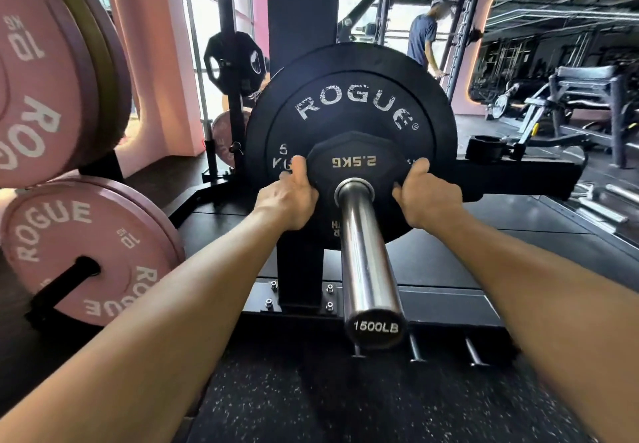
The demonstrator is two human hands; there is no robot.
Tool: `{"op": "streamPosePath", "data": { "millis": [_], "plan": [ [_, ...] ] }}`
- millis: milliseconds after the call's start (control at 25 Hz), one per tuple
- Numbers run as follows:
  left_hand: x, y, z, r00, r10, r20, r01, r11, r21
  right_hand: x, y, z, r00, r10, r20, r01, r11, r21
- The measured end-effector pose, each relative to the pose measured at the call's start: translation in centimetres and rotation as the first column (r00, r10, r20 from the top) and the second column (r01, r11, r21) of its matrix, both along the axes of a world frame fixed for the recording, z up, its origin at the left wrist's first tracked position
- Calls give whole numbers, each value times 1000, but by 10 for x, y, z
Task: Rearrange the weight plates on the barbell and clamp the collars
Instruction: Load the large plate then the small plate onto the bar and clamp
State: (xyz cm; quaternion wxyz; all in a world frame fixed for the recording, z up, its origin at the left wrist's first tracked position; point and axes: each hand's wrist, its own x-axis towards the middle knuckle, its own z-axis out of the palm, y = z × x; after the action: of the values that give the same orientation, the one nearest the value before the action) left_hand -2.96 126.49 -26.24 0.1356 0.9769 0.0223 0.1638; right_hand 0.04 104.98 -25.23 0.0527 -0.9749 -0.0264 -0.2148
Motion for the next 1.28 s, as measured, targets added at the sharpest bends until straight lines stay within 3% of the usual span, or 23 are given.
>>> {"op": "streamPosePath", "data": {
  "millis": [240, 400, 640, 840, 960, 1080, 1200, 1280],
  "plan": [
    [70, 5, -6, 999, 24, 29, -24, 1000, -12, 66, 8, 0, 999, -35, 19, 36, 998, -52],
    [100, 4, -11, 990, 105, 90, -114, 988, 106, 97, 12, -2, 998, -62, 12, 62, 996, -64],
    [127, 0, -3, 985, 142, 96, -160, 963, 218, 123, 16, -5, 990, -131, -62, 115, 971, -208],
    [131, 1, -6, 987, 112, 112, -132, 972, 193, 129, 17, -5, 984, -164, -66, 149, 970, -193],
    [130, 5, 4, 997, 71, 1, -70, 988, 139, 118, 20, 7, 971, -159, -179, 113, 964, -242],
    [122, 12, 23, 989, 37, -146, -28, 998, 60, 103, 13, 20, 966, -131, -223, 115, 990, -83],
    [104, 6, 50, 997, -55, 51, 53, 998, 32, 82, -18, 49, 969, -134, -206, 141, 990, 20],
    [98, -11, 79, 957, -191, 218, 179, 981, 70, 74, -46, 81, 960, -183, -213, 191, 981, 20]
  ]
}}
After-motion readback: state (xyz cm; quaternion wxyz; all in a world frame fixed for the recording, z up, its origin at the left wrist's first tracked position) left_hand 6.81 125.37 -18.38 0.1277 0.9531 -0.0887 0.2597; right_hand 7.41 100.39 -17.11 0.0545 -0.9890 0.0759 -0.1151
